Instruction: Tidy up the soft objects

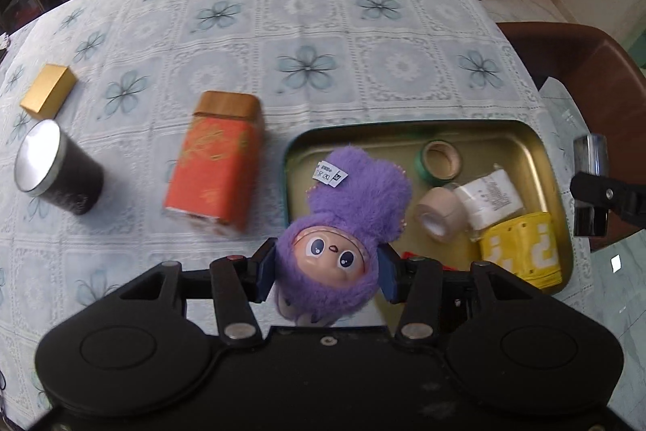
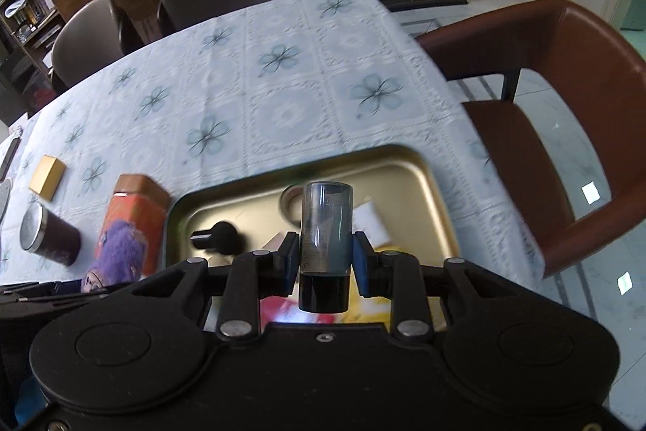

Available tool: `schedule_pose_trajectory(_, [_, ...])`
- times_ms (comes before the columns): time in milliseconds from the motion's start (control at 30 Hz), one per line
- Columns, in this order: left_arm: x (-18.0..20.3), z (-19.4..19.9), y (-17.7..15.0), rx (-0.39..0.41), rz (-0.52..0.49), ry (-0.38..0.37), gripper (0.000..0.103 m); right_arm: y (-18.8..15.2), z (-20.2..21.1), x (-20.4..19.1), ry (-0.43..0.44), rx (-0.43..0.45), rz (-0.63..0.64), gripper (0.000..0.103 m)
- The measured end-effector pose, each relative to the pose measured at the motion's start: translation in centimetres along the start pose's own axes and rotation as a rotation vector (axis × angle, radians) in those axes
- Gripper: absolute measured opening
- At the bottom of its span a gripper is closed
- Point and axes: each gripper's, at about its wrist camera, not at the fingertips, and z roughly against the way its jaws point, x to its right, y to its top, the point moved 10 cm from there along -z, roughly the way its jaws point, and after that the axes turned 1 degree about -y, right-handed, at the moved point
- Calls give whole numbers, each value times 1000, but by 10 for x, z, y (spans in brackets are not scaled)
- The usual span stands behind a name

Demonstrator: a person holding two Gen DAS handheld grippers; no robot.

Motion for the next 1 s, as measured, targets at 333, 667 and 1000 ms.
schedule_pose_trajectory(333, [25, -12, 1, -7, 0, 76, 77, 23, -19, 13, 8, 18, 34, 42])
schedule_pose_trajectory(667, [19, -19, -15, -42, 15, 128, 85, -3, -29, 16, 25, -63, 42, 42])
schedule_pose_trajectory(1000, [18, -15, -38, -60, 33, 145, 89, -34, -22, 9, 4, -90, 89, 42])
